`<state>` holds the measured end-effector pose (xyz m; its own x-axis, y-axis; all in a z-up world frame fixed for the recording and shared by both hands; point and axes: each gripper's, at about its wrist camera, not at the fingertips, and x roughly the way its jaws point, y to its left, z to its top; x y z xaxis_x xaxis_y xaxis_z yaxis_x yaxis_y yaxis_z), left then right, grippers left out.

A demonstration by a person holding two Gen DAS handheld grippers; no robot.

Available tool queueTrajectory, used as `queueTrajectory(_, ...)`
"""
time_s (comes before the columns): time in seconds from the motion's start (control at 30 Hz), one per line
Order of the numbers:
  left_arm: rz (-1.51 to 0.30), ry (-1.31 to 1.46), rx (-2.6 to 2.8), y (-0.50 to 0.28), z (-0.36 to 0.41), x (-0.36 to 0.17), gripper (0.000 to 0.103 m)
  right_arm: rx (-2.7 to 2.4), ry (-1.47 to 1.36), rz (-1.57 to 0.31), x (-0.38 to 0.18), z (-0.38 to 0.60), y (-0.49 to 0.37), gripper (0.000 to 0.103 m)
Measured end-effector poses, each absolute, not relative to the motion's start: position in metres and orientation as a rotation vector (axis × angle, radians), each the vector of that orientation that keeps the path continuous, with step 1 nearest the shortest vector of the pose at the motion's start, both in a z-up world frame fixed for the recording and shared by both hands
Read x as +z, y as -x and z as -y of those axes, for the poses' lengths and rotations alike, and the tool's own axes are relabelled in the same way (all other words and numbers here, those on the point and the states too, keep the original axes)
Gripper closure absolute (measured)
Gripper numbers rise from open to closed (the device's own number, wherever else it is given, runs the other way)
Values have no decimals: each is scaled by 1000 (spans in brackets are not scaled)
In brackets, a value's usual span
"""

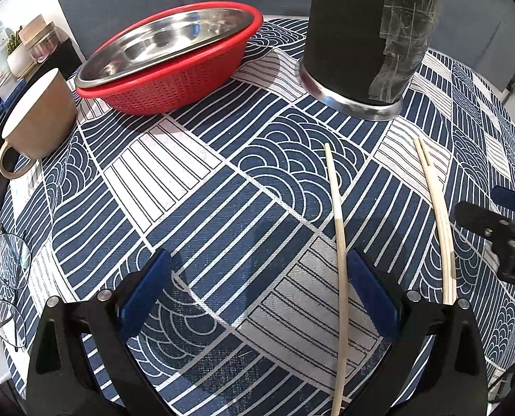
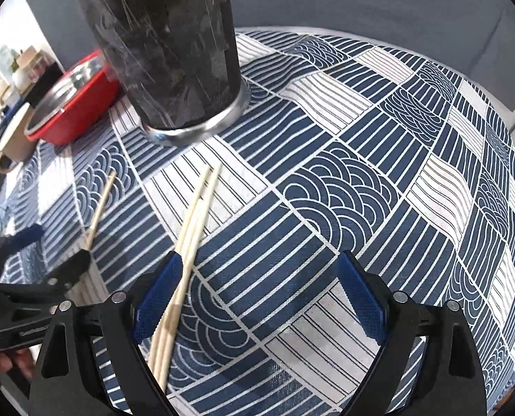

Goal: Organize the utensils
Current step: 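Move the left gripper back down to the sticks while the right gripper follows, then grasp another wooden stick with the left gripper while the right gripper grasps one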

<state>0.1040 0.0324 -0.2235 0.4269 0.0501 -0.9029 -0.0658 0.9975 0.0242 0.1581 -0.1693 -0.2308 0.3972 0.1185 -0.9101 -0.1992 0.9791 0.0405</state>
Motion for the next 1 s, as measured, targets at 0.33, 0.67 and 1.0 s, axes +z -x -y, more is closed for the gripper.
queueTrajectory(0.33,-1128,21,85,-104,-32,-220,4,184,-18,-1182,-235,170,-162,17)
queueTrajectory(0.67,-1134,18,81,-106,-32,-220,4,148,18,-1185,-237,171,-165,13)
queueTrajectory(1.0,-1134,18,81,-106,-32,-222,4,117,68,-1231,-237,164,-165,11)
